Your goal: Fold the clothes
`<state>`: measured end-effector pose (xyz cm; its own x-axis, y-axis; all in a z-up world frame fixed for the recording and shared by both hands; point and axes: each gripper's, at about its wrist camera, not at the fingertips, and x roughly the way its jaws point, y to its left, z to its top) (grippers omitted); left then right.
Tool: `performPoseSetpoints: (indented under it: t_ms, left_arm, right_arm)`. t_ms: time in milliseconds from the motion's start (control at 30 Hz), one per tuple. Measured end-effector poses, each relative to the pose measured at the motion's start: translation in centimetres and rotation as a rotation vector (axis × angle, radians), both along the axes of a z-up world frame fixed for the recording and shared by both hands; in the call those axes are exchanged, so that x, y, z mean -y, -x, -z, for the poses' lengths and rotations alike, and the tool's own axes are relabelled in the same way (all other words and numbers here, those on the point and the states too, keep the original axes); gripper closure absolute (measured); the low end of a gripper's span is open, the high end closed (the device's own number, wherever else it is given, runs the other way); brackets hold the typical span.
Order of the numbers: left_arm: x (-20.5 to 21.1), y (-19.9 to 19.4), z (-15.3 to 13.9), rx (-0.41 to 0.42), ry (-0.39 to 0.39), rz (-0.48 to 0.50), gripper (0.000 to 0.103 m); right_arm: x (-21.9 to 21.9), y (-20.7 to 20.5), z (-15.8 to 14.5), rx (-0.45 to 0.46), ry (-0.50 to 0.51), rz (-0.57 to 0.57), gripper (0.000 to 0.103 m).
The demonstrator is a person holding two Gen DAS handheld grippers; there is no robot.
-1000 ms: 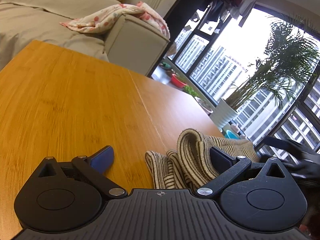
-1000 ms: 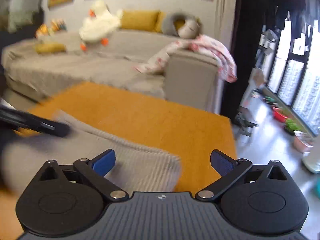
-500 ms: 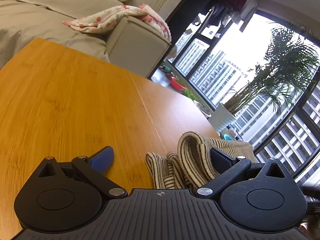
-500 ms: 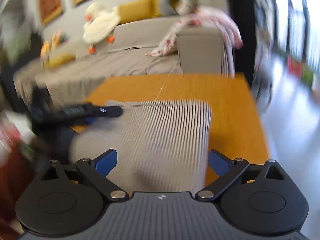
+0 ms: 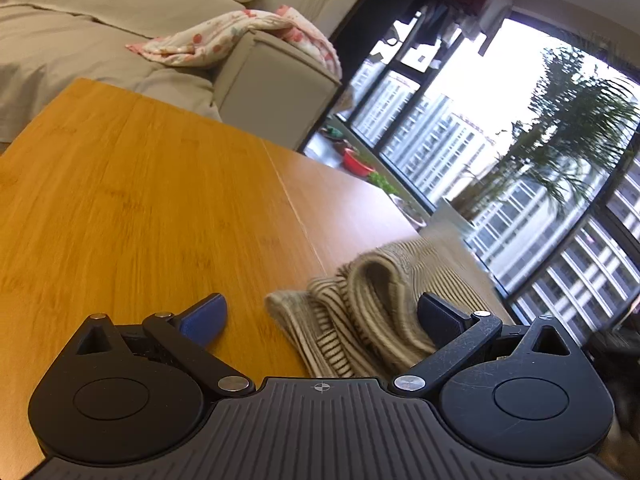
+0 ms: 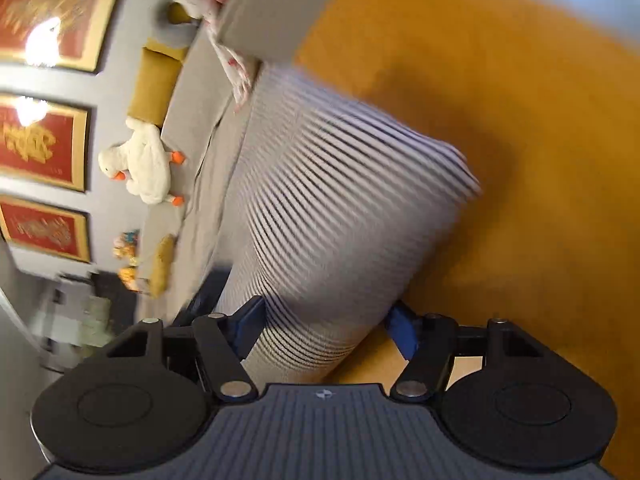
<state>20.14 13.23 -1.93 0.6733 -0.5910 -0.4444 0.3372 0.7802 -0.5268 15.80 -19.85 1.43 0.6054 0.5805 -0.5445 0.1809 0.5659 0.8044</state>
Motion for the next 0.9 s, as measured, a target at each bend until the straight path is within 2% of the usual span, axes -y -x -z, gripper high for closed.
performPoseSetpoints:
  t_ms: [100,200,233,300,367,433,500,567,667,800,900]
  left_arm:
    - [-0.6,1.4,-2.1,0.071,-0.035,0.038,0.0]
    - [-0.6,2.2,-5.0,0.134,-0.002,0.091,0.0]
    - [-0.1,2.1,-5.7,0.142,0.004,0.111,0.0]
    - [1.8,1.1,-5.9,0.132,-0.036,0.144,0.0]
    - [3.9,-0.2,-5.6,0.113,-0.101,0.171,0.0]
    - [5.8,-1.7,-3.9,0.069,-0.19,0.178,0.0]
    - [6.4,-2.8,-2.1,0.033,-0.191,0.184,0.0]
    - [6.0,-2.9,-1.0,0.008,-0.128,0.187,0.0]
    - [6.0,-1.9,-0.9,0.017,-0.117,0.179,0.005]
    - [6.8,-0.1,-1.2,-0.004,-0.09,0.182,0.01]
    - [9.6,2.3,-1.3,0.0,-0.079,0.253,0.01]
  right_arm:
    - [1.0,-2.0,-1.3,0.089,0.144,-0.011,0.038]
    - [1.4,-4.2,-2.4,0.168,0.276,-0.047,0.036]
    - [1.3,-4.9,-2.6,0.193,0.307,-0.06,0.035]
    - [1.1,-6.2,-3.1,0.244,0.37,-0.076,0.032]
    - [1.5,-5.7,-3.0,0.245,0.348,-0.078,0.031]
    - [1.9,-5.3,-2.9,0.246,0.326,-0.08,0.028]
    - [2.3,-4.9,-2.7,0.248,0.304,-0.082,0.027]
    - [2.7,-4.4,-2.6,0.249,0.282,-0.084,0.027]
    - [3.0,-3.7,-2.0,0.25,0.241,-0.118,0.027]
    - [2.6,-5.1,-2.5,0.3,0.308,-0.186,0.032]
    - [2.3,-7.0,-3.3,0.317,0.382,-0.227,0.031]
